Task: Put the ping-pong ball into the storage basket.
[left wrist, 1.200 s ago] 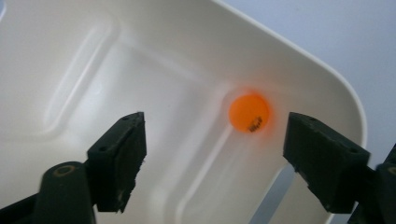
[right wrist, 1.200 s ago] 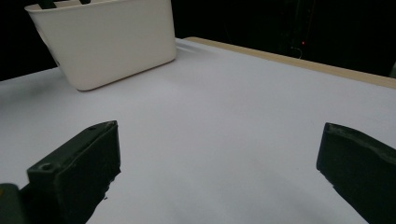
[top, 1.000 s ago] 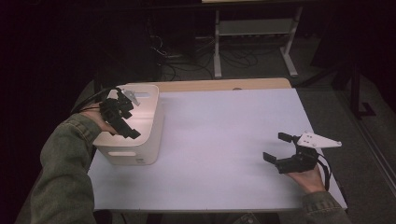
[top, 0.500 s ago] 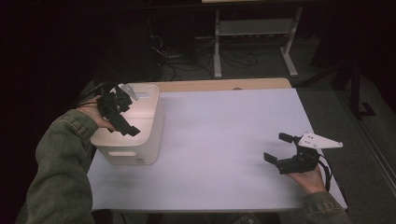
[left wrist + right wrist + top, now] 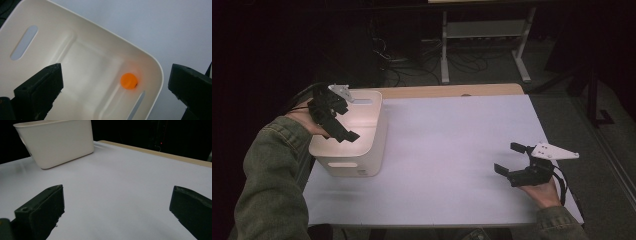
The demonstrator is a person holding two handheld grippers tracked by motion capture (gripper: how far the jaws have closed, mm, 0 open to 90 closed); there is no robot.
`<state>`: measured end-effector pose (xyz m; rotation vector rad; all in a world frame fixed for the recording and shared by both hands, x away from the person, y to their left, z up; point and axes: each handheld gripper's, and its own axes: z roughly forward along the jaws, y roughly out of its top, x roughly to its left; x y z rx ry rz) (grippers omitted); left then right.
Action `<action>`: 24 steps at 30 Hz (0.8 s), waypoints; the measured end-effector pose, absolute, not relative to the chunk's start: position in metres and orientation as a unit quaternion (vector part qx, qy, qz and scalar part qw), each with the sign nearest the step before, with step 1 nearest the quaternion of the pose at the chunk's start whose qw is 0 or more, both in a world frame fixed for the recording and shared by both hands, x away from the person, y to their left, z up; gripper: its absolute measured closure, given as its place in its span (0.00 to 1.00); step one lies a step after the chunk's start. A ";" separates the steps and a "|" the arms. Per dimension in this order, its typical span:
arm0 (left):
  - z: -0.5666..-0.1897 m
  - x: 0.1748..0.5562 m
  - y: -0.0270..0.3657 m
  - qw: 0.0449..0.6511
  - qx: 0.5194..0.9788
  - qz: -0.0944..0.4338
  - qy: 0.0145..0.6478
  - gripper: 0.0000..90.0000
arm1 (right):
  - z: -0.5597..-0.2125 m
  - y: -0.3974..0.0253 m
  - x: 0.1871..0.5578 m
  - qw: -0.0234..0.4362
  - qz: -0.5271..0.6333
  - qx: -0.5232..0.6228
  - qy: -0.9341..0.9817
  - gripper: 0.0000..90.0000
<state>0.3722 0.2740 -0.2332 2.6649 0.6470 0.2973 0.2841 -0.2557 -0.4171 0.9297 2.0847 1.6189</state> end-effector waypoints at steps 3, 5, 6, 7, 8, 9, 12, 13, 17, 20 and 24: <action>-0.229 0.369 0.276 0.207 0.945 0.110 0.230 0.00 | -0.417 -0.256 0.284 0.171 0.571 0.328 0.733 0.00; -0.227 0.367 0.278 0.213 0.942 0.116 0.231 0.00 | -0.417 -0.256 0.284 0.171 0.571 0.328 0.733 0.00; -0.226 0.367 0.279 0.218 0.941 0.119 0.231 0.00 | -0.417 -0.256 0.284 0.171 0.571 0.328 0.733 0.00; -0.225 0.366 0.279 0.222 0.940 0.123 0.229 0.00 | -0.417 -0.255 0.284 0.171 0.571 0.328 0.733 0.00; -0.223 0.364 0.279 0.229 0.938 0.127 0.229 0.00 | -0.417 -0.255 0.284 0.171 0.572 0.328 0.733 0.00; -0.222 0.363 0.279 0.236 0.936 0.128 0.228 0.00 | -0.417 -0.255 0.284 0.171 0.572 0.328 0.733 0.00; -0.220 0.360 0.279 0.242 0.934 0.134 0.225 0.00 | -0.417 -0.255 0.284 0.170 0.572 0.328 0.732 0.00; -0.220 0.359 0.278 0.241 0.934 0.138 0.224 0.00 | -0.417 -0.255 0.283 0.170 0.572 0.328 0.732 0.00; -0.221 0.356 0.280 0.256 0.929 0.144 0.224 0.00 | -0.417 -0.256 0.283 0.171 0.573 0.328 0.732 0.00; -0.221 0.355 0.281 0.270 0.924 0.150 0.226 0.00 | -0.417 -0.256 0.283 0.171 0.573 0.328 0.732 0.00; -0.222 0.351 0.282 0.285 0.917 0.164 0.225 0.00 | -0.417 -0.256 0.283 0.171 0.572 0.329 0.732 0.00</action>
